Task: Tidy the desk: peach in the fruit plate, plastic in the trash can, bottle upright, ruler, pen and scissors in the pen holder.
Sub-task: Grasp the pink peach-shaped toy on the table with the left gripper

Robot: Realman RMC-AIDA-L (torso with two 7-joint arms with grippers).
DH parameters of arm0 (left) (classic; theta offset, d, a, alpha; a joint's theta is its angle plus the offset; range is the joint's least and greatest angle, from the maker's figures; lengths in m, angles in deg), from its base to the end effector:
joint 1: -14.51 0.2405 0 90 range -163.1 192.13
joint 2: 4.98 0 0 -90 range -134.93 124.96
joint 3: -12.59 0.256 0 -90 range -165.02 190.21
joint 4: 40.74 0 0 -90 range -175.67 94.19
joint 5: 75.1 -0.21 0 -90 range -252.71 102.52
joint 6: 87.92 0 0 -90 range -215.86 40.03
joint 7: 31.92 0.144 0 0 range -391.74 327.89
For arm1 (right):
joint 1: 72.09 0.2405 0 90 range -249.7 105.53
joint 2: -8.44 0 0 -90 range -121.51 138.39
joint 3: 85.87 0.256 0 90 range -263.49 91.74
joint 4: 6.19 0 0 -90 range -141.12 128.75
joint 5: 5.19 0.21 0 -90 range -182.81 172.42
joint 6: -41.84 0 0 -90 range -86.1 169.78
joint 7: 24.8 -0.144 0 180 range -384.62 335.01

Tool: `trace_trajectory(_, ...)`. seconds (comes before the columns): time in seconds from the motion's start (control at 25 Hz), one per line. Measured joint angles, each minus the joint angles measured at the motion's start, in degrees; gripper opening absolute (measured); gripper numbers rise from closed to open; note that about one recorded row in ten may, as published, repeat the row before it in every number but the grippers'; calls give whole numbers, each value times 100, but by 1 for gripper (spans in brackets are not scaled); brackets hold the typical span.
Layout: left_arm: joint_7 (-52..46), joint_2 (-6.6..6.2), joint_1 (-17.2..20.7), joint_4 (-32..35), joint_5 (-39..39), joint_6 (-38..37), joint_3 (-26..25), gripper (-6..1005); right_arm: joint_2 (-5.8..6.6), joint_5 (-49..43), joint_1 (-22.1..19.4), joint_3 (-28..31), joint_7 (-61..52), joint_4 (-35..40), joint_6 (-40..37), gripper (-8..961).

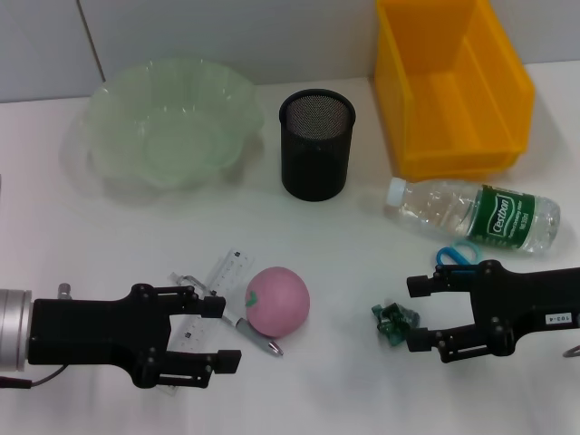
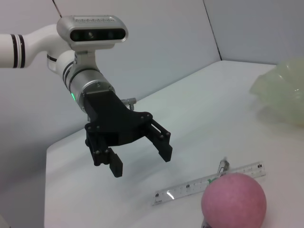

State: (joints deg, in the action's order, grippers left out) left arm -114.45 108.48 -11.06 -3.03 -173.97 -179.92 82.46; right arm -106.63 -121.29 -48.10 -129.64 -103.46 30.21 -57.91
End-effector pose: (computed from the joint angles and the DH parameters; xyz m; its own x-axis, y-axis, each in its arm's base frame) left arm -0.2578 0.2898 -0.0198 0.8494 0.3747 0.3716 0.3619 -0.9261 0.1067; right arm 0.2945 0.2771 0.0123 0.7951 -0.4219 -0.4357 -0.4594 -0.8880 0.0216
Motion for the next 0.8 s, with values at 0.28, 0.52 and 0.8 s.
trace_trajectory(0.28,0,0,-6,0,0,-2,0,783,3,0,0,0,0,-1,0,826)
trace_trajectory(0.52,-9,0,-19,0,0,-2,0,783,3,0,0,0,0,-1,-1,826)
trace_trajectory(0.8,74,75,-230,98,-25,14,-217,784,3,0,-29,0,0,3,3,826)
